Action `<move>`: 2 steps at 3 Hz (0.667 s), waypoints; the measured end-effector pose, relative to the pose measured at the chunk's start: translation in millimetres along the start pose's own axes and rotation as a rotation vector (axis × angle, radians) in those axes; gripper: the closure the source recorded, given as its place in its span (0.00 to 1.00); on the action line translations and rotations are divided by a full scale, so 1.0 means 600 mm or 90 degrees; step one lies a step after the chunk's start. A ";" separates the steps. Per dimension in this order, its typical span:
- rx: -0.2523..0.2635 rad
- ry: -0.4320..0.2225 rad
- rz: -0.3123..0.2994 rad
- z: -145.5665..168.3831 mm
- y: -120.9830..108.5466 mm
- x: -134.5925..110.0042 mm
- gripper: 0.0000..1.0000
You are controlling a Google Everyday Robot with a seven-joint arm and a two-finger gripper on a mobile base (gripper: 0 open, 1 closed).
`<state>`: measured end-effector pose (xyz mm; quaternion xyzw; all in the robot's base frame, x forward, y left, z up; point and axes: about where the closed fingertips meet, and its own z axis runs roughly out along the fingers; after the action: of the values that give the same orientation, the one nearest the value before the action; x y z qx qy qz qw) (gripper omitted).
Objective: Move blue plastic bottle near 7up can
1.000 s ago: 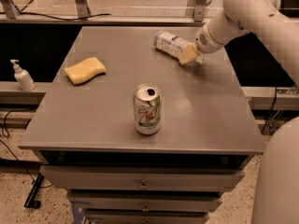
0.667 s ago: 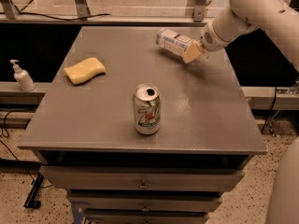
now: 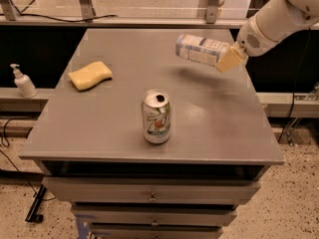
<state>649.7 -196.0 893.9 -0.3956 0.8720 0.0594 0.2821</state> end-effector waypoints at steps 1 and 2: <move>-0.031 0.036 -0.063 -0.027 0.059 0.068 1.00; -0.064 0.068 -0.105 -0.035 0.121 0.130 1.00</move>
Offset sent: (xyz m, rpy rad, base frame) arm -0.1668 -0.0131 -0.0608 -0.1453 0.1469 0.2711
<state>546.9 -204.8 860.6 -0.4823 0.8461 0.0584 0.2194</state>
